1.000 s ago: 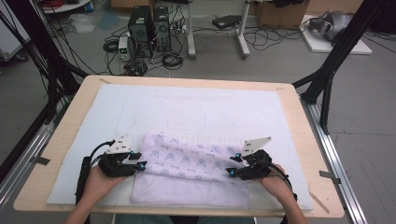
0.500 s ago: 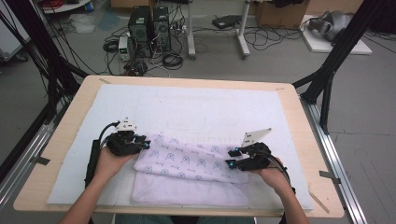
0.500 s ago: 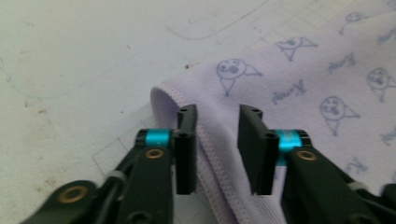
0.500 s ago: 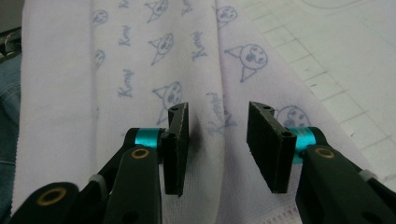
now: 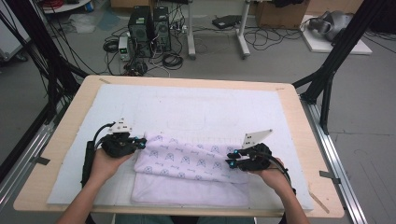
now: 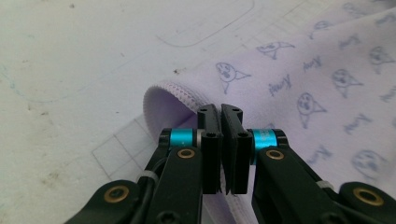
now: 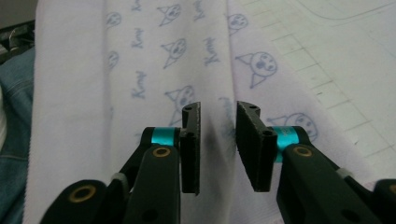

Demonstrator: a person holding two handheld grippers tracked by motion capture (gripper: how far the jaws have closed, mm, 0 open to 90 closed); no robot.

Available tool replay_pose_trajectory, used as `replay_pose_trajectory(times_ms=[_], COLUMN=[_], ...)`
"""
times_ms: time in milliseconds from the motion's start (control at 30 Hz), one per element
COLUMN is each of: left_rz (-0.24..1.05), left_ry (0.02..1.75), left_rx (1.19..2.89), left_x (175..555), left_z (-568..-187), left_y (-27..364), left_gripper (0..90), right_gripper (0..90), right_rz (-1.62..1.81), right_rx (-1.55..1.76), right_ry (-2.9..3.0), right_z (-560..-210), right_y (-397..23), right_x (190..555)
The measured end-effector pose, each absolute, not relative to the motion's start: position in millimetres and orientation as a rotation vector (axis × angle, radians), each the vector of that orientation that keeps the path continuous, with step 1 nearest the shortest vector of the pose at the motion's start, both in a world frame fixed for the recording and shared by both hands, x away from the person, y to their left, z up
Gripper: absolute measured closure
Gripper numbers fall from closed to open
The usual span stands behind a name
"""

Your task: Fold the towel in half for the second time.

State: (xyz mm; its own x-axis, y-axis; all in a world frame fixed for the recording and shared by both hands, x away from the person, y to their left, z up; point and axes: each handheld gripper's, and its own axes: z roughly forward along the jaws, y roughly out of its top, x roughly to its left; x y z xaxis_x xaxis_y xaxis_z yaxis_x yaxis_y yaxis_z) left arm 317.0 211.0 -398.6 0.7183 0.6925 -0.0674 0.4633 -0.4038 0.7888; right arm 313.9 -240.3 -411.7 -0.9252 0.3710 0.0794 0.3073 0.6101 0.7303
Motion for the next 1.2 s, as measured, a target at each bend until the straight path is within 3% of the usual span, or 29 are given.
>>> replay_pose_trajectory(times_ms=[167, 300, 400, 567, 833, 1000, 1067, 1100, 1133, 1200], left_rz=[0.358, 0.325, 0.325, 0.345, 0.443, 0.369, 0.306, 0.267, 0.274, 0.307], left_ry=[0.805, 0.731, 0.726, 0.749, 0.873, 0.968, 0.98, 0.955, 0.95, 0.917], left_rx=[2.053, 2.049, 2.083, 2.105, 2.12, 2.135, 2.154, 2.146, 2.143, 2.157], left_x=[274, 230, 218, 241, 315, 344, 348, 349, 348, 346], left_z=[-380, -370, -370, -382, -409, -431, -437, -438, -437, -434], left_y=[225, 239, 242, 232, 217, 218, 215, 216, 215, 213], left_gripper=[86.2, 84.2, 68.2, 59.4, 51.9, 43.6, 45.1, 53.4, 62.6, 79.0], right_gripper=[82.9, 79.3, 71.1, 61.6, 45.2, 39.1, 39.4, 43.2, 49.1, 69.6], right_rz=[1.242, 1.299, 1.332, 1.223, 1.13, 1.09, 1.074, 1.062, 1.076, 1.117], right_rx=[0.5, 0.4, 0.381, 0.473, 0.75, 0.827, 0.857, 0.863, 0.87, 0.834], right_ry=[2.753, 2.753, 2.737, 2.708, 2.609, 2.634, 2.669, 2.695, 2.722, 2.758], right_z=[-398, -375, -366, -377, -402, -421, -428, -432, -434, -435], right_y=[-241, -248, -254, -253, -259, -260, -259, -258, -257, -254], right_x=[300, 278, 268, 280, 342, 366, 371, 373, 374, 373])
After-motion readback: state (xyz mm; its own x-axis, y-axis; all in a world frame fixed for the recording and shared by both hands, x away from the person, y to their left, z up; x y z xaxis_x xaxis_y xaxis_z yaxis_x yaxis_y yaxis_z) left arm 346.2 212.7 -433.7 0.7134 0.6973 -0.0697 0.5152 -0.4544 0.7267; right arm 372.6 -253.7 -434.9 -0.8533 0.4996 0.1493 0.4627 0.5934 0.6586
